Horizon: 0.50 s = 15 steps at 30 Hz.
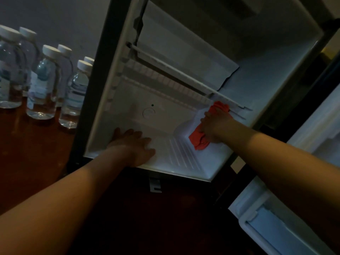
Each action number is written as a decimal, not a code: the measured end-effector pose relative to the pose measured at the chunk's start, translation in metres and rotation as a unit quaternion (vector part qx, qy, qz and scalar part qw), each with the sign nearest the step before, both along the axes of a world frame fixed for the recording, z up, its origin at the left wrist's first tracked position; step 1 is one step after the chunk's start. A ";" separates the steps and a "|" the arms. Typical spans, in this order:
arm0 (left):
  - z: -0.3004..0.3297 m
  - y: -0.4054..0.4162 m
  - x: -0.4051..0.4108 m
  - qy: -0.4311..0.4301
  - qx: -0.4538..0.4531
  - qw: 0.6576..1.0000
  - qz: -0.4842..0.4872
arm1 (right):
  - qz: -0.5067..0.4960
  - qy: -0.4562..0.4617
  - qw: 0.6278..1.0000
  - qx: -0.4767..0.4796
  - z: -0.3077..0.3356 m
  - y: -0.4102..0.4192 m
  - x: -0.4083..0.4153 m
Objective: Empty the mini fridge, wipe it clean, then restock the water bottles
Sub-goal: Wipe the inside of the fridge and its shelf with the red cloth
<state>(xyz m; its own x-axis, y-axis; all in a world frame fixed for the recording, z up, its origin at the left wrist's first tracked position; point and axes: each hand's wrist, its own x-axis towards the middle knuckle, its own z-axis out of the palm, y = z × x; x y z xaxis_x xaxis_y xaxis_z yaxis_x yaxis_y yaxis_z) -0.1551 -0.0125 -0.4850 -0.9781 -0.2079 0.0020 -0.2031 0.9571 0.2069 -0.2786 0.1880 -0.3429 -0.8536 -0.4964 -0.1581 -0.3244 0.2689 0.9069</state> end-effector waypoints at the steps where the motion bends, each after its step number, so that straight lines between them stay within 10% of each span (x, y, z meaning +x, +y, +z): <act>1: -0.001 0.000 0.000 -0.001 0.000 1.000 0.000 | -0.005 0.008 1.000 0.004 0.000 0.002 0.004; 15: 0.005 0.003 0.008 0.006 0.003 1.000 -0.005 | -0.012 0.014 1.000 -0.008 0.010 0.019 0.035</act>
<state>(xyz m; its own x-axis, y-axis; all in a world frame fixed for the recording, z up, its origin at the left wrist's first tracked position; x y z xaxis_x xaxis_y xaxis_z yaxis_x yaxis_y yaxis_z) -0.1474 -0.0098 -0.4805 -0.9801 -0.1983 0.0133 -0.1909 0.9579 0.2147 -0.2440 0.2069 -0.3328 -0.8692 -0.4782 -0.1258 -0.2918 0.2907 0.9112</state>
